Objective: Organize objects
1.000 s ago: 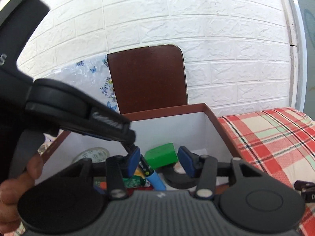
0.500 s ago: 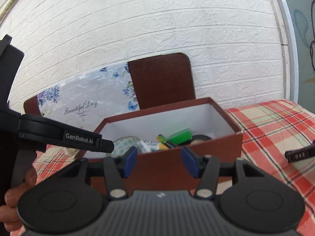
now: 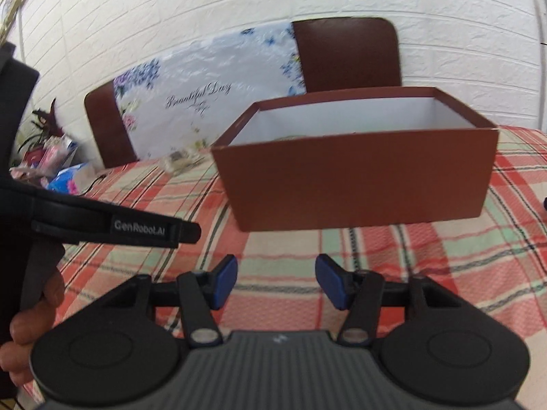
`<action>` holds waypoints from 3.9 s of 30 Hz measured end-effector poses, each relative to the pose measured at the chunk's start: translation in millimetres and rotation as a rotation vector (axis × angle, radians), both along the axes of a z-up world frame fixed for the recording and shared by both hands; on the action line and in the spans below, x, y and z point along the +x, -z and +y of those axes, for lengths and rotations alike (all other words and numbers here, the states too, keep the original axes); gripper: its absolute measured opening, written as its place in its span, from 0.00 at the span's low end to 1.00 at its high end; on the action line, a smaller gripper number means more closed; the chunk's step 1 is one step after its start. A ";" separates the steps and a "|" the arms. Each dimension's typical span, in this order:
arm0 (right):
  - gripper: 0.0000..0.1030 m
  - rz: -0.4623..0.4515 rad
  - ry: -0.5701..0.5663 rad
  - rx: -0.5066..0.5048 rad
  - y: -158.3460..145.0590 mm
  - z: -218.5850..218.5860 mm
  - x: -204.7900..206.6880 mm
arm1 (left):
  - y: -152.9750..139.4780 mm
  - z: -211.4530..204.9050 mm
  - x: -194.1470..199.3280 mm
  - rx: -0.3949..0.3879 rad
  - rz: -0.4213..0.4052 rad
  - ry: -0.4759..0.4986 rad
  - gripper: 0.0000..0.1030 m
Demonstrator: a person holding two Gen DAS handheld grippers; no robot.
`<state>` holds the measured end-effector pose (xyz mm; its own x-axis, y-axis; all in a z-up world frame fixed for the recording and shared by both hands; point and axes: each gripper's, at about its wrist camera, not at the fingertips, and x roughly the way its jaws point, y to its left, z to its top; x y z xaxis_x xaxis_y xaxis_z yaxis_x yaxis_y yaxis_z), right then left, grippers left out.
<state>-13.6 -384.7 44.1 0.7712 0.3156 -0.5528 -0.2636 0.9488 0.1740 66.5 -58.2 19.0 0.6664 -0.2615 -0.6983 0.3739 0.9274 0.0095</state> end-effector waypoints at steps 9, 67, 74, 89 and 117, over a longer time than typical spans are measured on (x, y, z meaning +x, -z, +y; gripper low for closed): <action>0.54 0.037 -0.024 -0.038 3.4 22.2 -3.7 | 20.7 25.2 3.3 -0.003 0.038 -0.043 0.43; 0.88 -0.113 -0.257 -0.250 30.5 242.5 170.4 | 58.4 226.1 91.9 -0.351 -0.225 -0.549 0.74; 0.95 -0.140 -0.187 -0.255 29.3 284.9 259.2 | 57.6 217.6 90.4 -0.328 -0.252 -0.520 0.74; 0.71 0.002 -0.373 -0.248 44.2 222.7 135.1 | 57.9 213.0 96.7 -0.288 -0.226 -0.521 0.77; 1.00 0.021 -0.090 -0.130 30.8 -36.1 -17.6 | 9.1 -26.3 -11.6 -0.132 0.163 0.139 0.80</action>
